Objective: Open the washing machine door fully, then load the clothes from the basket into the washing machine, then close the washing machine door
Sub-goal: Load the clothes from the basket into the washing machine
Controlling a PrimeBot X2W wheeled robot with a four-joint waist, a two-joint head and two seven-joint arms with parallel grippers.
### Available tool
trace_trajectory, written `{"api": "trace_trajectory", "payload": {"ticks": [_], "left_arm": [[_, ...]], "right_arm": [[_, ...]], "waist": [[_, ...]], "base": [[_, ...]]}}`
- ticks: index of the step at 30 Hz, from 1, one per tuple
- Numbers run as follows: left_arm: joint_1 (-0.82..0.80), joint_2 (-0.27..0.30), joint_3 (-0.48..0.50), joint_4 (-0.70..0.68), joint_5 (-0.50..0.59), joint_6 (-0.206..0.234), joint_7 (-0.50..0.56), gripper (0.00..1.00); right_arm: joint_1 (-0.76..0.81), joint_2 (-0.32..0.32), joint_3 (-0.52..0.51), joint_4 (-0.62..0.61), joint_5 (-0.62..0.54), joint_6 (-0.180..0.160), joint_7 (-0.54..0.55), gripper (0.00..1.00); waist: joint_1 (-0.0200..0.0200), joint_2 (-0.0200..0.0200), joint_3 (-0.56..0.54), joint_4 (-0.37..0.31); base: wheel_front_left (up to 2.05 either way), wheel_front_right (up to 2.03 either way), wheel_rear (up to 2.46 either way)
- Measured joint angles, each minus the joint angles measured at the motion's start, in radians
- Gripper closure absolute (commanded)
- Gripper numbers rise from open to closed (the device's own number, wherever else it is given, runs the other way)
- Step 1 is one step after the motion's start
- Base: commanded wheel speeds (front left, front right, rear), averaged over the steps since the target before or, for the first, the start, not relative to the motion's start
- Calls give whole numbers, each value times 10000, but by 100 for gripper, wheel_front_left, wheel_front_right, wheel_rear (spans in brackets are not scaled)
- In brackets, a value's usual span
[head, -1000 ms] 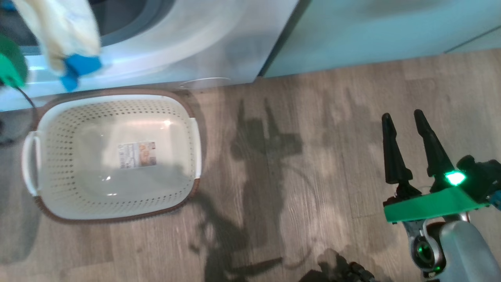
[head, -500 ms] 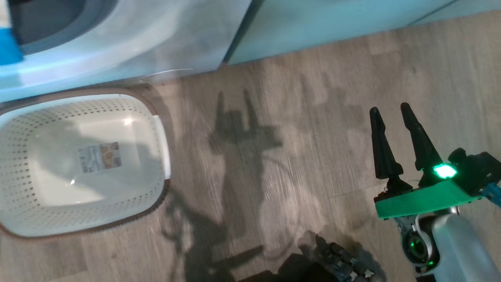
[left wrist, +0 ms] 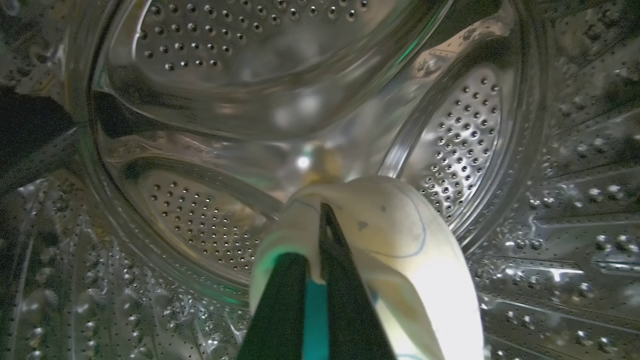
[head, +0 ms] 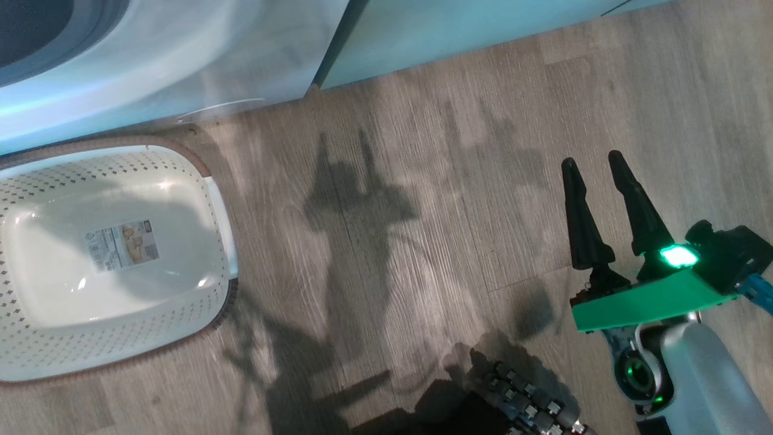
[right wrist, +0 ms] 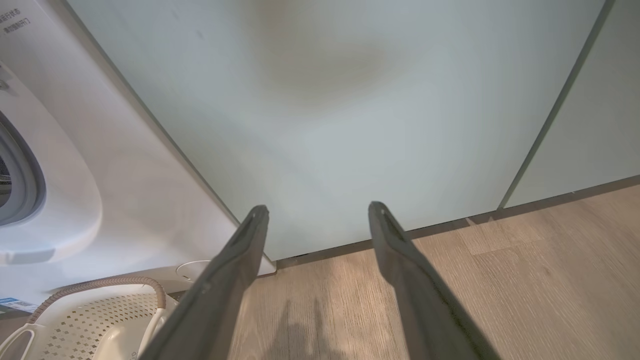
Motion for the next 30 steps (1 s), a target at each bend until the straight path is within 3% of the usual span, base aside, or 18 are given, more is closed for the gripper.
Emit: {"api": "trace_trajectory", "payload": {"ticks": [11,18,19,20,21,30], "left_arm": [[7,-293,-274,1845,-221,-267,-182,100],[4,-711,-479,2821,-667,-744,305,100],[0,-779,-466,2943,-805,-809,462,75],[0,-826,-476,3074,-901,-855,633,28],[0,-861,-477,3133,-913,-857,648,0],[-45,-1139,-458,3517,-1164,-780,397,0]], "right_arm": [[-13,2,8,27,-8,0,0,0],[-141,4,12,69,-17,0,0,0],[-140,4,17,90,-17,0,0,0],[-140,4,29,117,-17,0,0,0],[-140,4,33,132,-17,0,0,0],[-140,4,-19,228,-17,0,0,0]], "waist": [[-2,0,77,136],[-1,0,76,178],[-2,0,65,176],[-2,0,51,175],[-2,0,45,170],[-2,0,-92,194]], "base": [[0,0,0],[0,0,0],[0,0,0],[0,0,0],[0,0,0],[0,0,0]]}}
